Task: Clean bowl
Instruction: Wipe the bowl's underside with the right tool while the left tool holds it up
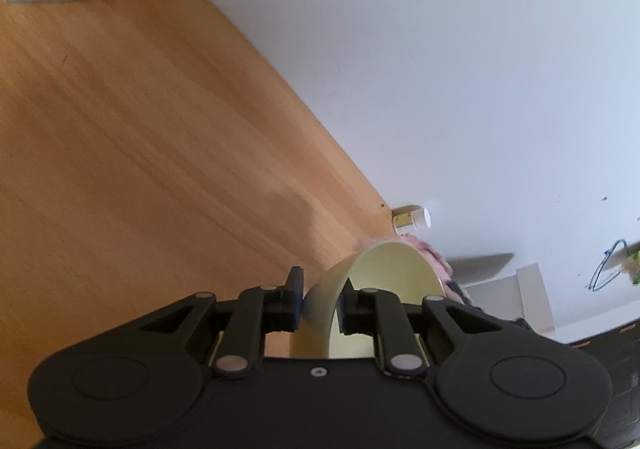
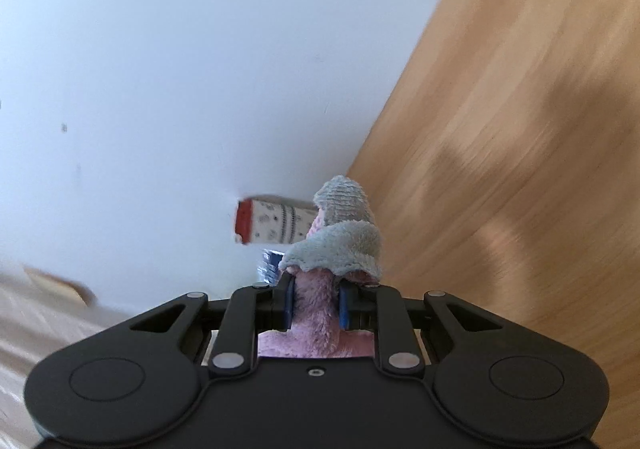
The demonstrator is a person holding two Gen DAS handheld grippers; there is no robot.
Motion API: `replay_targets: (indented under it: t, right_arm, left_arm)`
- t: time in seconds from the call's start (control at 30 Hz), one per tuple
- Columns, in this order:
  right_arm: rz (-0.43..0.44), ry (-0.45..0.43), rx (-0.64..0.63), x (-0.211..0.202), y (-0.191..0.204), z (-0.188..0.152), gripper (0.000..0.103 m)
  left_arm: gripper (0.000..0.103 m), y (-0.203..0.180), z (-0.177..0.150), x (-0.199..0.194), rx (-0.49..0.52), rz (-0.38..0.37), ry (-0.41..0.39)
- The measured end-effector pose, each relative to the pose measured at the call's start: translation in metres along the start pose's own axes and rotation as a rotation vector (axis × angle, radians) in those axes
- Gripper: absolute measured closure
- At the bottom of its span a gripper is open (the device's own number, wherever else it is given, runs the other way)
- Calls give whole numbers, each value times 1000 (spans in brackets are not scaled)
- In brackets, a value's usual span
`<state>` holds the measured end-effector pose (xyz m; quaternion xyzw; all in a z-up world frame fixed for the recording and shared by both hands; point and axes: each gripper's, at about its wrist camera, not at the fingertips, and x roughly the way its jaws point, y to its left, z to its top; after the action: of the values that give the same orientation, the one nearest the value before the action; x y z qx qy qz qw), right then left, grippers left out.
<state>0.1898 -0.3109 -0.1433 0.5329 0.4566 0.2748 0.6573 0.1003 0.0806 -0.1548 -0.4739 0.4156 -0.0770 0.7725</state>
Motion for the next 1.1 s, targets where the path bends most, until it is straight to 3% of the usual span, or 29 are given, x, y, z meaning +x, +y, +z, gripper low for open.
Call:
replay_targets:
  t: [0.33, 0.6, 0.8, 0.97, 1.1]
  right_arm:
    - [-63, -47, 241, 6, -48, -27, 80]
    - [-5, -75, 218, -12, -26, -30, 80]
    - [-31, -89, 285, -19, -45, -41, 80]
    - [-63, -42, 205, -25, -41, -45, 80]
    - [-85, 60, -47, -36, -10, -46, 80]
  left_arm:
    - [88, 2, -3, 3, -16, 19, -12]
    - [87, -1, -3, 0, -22, 7, -41]
    - [87, 3, -3, 1, -54, 15, -51]
    - [87, 2, 2, 0, -29, 16, -66]
    - [87, -5, 4, 1, 10, 14, -74]
